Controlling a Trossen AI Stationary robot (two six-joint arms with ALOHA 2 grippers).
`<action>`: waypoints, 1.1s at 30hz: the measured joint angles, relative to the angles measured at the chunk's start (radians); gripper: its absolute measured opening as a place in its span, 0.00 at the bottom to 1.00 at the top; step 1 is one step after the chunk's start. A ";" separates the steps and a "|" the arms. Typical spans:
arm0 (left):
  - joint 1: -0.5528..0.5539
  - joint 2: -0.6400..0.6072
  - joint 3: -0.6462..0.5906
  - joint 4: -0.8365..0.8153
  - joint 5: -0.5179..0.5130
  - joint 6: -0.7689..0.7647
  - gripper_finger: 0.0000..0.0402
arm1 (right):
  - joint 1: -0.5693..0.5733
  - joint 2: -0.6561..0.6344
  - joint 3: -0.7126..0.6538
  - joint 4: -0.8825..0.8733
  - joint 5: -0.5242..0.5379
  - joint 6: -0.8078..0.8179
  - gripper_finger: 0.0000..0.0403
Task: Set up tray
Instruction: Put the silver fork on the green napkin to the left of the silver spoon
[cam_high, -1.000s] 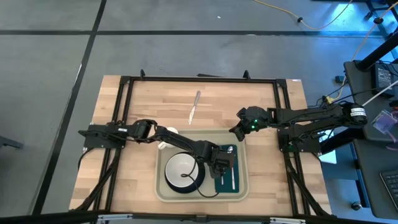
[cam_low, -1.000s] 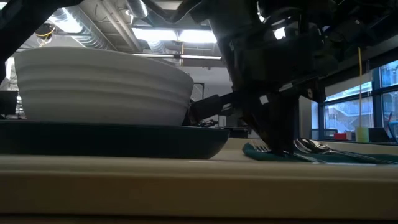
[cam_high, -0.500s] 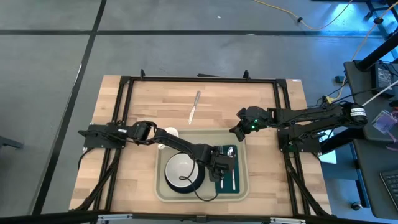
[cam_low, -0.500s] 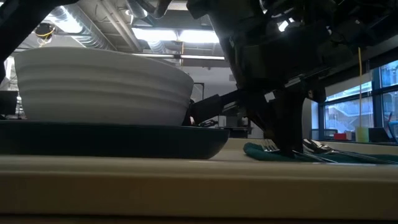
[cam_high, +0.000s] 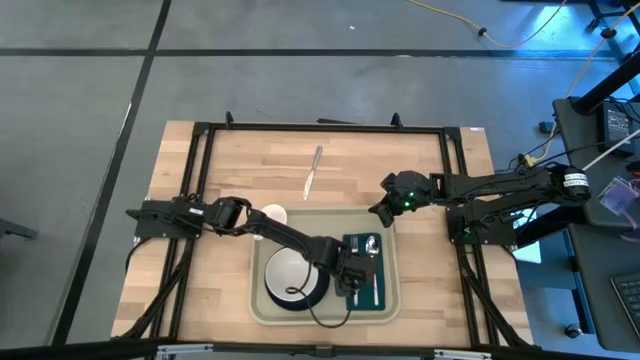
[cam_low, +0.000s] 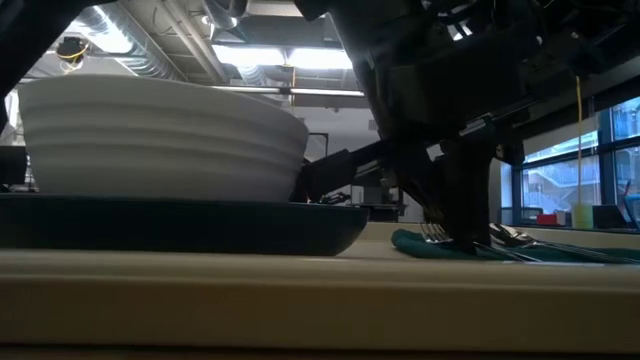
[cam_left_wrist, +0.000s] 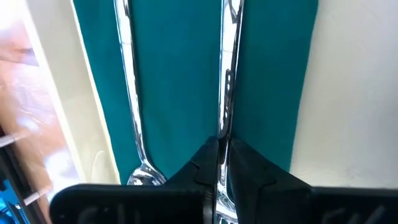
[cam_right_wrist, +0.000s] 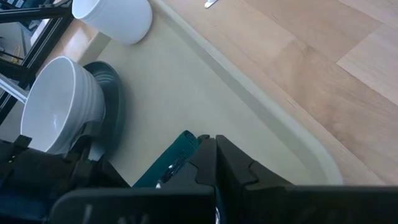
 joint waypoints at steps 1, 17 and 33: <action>-0.002 0.000 0.000 0.000 0.000 0.000 0.05 | 0.000 0.000 0.000 0.000 0.000 0.000 0.01; 0.002 0.000 0.000 -0.011 -0.003 -0.045 0.07 | 0.000 0.000 0.000 0.000 0.000 0.005 0.01; 0.002 -0.002 0.000 -0.011 -0.054 -0.026 0.17 | 0.000 0.000 0.000 -0.001 0.000 0.005 0.01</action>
